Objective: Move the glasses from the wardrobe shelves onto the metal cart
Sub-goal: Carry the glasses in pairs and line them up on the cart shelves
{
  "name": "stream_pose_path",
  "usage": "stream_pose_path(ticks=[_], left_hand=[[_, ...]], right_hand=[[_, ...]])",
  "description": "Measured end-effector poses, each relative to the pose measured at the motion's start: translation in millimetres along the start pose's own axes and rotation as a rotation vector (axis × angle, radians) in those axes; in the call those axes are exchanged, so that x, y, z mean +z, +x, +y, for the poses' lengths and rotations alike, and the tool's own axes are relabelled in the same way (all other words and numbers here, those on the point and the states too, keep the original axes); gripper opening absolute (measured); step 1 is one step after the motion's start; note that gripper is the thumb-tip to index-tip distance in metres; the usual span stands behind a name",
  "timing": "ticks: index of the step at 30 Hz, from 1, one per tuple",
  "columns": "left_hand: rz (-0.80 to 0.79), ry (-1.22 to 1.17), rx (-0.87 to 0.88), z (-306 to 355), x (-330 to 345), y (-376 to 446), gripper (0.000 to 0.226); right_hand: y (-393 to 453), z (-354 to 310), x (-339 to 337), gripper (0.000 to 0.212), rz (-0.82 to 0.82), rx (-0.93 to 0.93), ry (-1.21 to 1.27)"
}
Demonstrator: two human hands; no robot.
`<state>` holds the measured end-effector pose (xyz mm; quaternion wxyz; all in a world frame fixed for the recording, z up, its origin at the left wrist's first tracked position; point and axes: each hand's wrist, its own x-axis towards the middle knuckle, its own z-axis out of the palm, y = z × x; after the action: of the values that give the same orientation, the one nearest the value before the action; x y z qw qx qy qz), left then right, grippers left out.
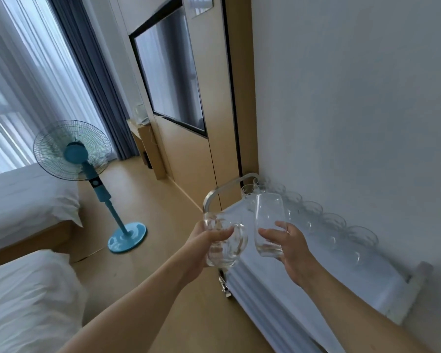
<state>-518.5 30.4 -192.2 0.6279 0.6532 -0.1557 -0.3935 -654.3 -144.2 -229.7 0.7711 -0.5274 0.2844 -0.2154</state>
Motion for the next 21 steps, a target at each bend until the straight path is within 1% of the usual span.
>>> stream_pose_path(ticks=[2, 4, 5, 7, 8, 9, 11, 12, 13, 15, 17, 19, 21], left_hand=[[-0.016, 0.003, -0.016, 0, -3, 20, 0.085], [-0.032, -0.002, -0.026, 1, -8, 44, 0.072], [-0.035, 0.002, -0.03, 2, -11, 56, 0.072], [-0.039, 0.034, -0.041, 4, -18, 82, 0.083], [-0.045, 0.049, -0.041, 6, -21, 92, 0.088], [-0.06, 0.054, -0.047, 9, -26, 104, 0.088], [-0.107, 0.057, -0.064, 19, -36, 125, 0.08], [-0.127, 0.07, -0.064, 24, -41, 137, 0.078], [-0.133, 0.093, -0.055, 28, -46, 150, 0.079], [-0.133, 0.128, -0.02, 34, -56, 176, 0.091], [-0.119, 0.15, 0.004, 37, -64, 197, 0.1], [-0.138, 0.192, 0.019, 34, -72, 213, 0.102], [-0.181, 0.244, 0.018, 29, -79, 226, 0.099]], right_hand=[[15, -1, 1, 0.104, 0.023, 0.002, -0.015], [31, 0, 4, 0.105, 0.057, 0.01, -0.024], [39, 1, 7, 0.109, 0.084, 0.011, -0.03], [56, 2, 13, 0.115, 0.125, -0.007, -0.021], [61, 0, 16, 0.114, 0.141, -0.011, -0.023], [69, 1, 19, 0.11, 0.159, -0.013, -0.019], [83, 3, 27, 0.1, 0.2, -0.024, 0.0], [90, 3, 32, 0.099, 0.223, -0.031, 0.004], [97, 4, 37, 0.102, 0.246, -0.038, 0.002], [109, 7, 46, 0.107, 0.296, -0.05, -0.002], [117, 11, 52, 0.101, 0.357, -0.056, 0.017], [120, 20, 57, 0.097, 0.397, -0.04, 0.029], [121, 31, 62, 0.097, 0.434, -0.024, 0.027]])
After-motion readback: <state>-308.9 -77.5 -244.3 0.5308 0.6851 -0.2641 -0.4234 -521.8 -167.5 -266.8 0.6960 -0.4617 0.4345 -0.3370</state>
